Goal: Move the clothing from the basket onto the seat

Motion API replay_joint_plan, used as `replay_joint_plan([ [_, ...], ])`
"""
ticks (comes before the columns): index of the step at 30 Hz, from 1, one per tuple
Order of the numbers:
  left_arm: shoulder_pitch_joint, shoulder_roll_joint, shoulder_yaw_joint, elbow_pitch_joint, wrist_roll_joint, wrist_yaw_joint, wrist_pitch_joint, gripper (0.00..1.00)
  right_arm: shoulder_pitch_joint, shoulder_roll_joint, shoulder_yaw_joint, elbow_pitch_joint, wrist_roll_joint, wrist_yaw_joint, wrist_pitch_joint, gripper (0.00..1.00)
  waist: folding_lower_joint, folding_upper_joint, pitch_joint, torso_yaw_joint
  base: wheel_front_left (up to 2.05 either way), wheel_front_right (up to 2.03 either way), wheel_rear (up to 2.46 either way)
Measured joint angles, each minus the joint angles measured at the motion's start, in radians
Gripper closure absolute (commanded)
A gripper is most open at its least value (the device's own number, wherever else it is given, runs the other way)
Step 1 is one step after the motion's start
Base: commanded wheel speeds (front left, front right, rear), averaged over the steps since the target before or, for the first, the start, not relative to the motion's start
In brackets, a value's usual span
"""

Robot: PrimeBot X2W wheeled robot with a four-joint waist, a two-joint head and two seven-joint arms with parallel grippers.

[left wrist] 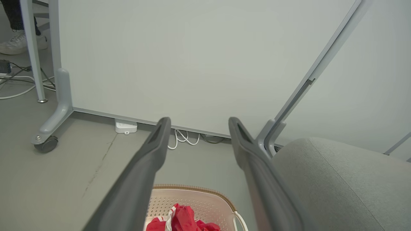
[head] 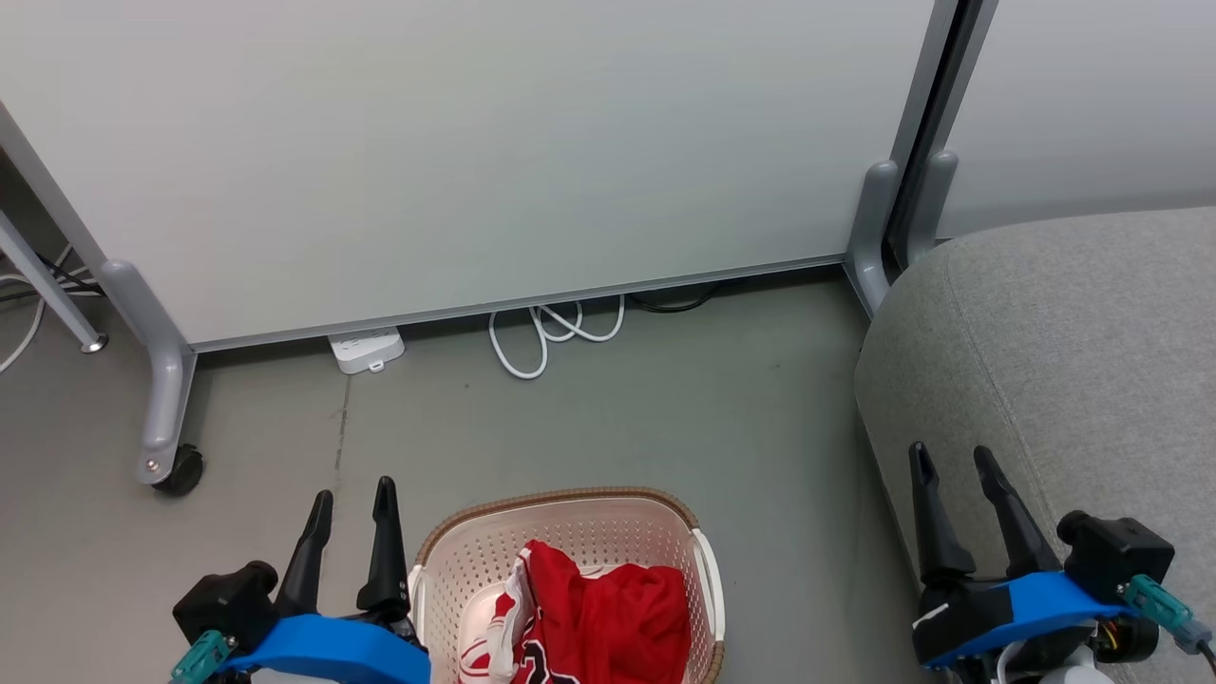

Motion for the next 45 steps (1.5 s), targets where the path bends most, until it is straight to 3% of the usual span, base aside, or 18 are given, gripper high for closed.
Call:
replay_joint_plan([
  [33, -0.002, 0.003, -0.033, -0.018, 0.170, 0.027, -0.064, 0.00, -0.006, -0.002, 0.013, -0.008, -0.247, 0.000, -0.058, 0.00, 0.0000, 0.0000, 0.002, 0.000, 0.00, 0.00, 0.00],
  [45, -0.005, 0.004, -0.033, -0.019, 0.175, 0.028, -0.066, 0.00, -0.006, -0.002, 0.016, -0.007, -0.248, 0.000, -0.061, 0.00, 0.0000, 0.0000, 0.002, -0.003, 0.00, 0.00, 0.00],
])
